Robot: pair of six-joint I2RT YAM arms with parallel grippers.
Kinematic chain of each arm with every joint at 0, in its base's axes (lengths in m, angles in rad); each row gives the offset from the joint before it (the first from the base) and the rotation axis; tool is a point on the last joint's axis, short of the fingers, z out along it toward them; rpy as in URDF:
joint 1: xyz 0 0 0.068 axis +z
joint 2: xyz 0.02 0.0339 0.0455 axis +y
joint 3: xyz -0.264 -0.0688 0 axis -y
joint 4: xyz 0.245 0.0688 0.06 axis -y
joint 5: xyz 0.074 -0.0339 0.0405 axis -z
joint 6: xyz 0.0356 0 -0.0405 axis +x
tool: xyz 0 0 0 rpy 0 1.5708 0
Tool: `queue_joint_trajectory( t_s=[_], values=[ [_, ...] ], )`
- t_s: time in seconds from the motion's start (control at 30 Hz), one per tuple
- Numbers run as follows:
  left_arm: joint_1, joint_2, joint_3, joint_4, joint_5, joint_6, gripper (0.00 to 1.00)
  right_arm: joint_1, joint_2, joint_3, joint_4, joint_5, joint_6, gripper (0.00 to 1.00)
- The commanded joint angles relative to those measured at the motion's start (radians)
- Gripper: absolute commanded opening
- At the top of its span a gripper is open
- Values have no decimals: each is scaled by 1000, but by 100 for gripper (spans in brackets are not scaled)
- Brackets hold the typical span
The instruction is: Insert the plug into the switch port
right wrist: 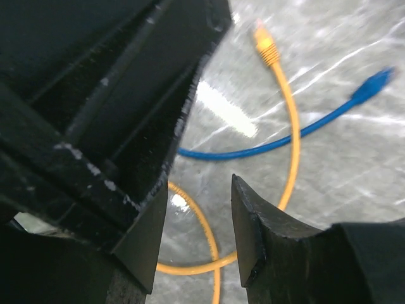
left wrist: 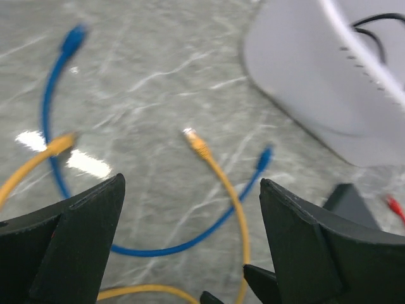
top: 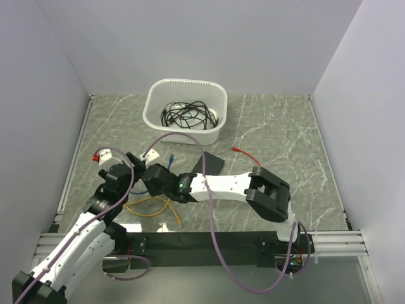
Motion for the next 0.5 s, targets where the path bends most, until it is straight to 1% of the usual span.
queue_joint_trajectory(
  t_s=[0.0,0.1,0.13,0.17,0.2,0.23,0.27,0.3,0.37,0.47],
  values=[
    [-37,-83,-13,-26,65,-50,93,-42,76,106,-38,59,12,52],
    [-37,-151,-18,-63,16,-87,93,-48,124,168,-58,79,-3,51],
    [-37,-183,-21,-86,-42,-101,94,-49,124,170,-53,91,-5,51],
    [-37,-198,-21,-92,-64,-119,95,-55,112,154,-33,99,-6,51],
    [-37,-209,-22,-92,-84,-121,95,-63,91,92,34,94,-5,51],
    [-37,-217,-22,-89,-128,-122,97,-66,25,38,94,81,-9,50],
    [-37,-208,-19,-91,-148,-122,98,-69,-12,-20,228,64,-17,50],
    [-36,-192,-13,-91,-168,-119,98,-69,-44,-127,287,30,-37,51],
    [-36,-128,14,-85,-211,-106,99,-68,-120,-218,390,4,-58,51],
    [-33,-33,54,-76,-245,-92,99,-60,-160,-257,424,-29,-89,52]
  ],
)
